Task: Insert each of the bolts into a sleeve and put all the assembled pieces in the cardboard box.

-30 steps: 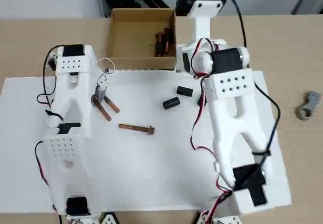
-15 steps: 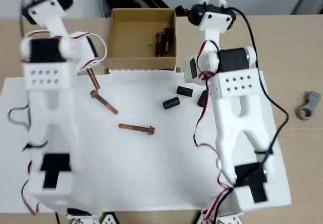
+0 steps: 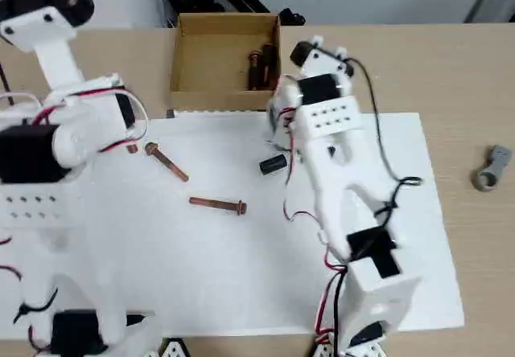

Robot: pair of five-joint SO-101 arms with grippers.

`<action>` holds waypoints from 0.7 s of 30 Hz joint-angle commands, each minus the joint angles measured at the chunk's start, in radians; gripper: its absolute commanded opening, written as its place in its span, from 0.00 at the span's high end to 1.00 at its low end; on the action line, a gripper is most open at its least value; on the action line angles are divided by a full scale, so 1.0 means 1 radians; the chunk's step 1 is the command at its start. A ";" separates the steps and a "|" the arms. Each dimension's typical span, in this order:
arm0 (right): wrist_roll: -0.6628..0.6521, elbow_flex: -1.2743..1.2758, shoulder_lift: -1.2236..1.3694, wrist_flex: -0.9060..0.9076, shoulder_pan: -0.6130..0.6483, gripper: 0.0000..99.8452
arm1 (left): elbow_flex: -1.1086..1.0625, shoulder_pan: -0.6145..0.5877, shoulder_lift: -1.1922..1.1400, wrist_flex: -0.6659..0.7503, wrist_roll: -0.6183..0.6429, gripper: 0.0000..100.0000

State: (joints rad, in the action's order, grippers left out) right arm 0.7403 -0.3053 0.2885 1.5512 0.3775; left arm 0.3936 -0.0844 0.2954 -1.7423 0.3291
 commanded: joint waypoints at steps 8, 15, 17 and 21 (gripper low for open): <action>0.224 -0.048 0.127 -0.124 0.038 0.86 | -0.065 -0.002 0.124 -0.009 -0.018 1.00; 0.270 -0.048 0.153 -0.208 0.039 0.86 | -0.085 -0.002 0.132 -0.009 -0.018 1.00; 0.276 -0.048 0.173 -0.213 0.038 0.86 | -0.085 -0.002 0.132 -0.009 -0.018 1.00; 0.279 -0.048 0.232 -0.223 0.035 0.86 | -0.085 -0.002 0.130 -0.009 -0.018 1.00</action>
State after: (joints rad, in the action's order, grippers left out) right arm 1.0134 -0.3069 0.5079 1.3441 0.4097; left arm 0.3046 -0.0844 0.3936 -1.7438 0.3199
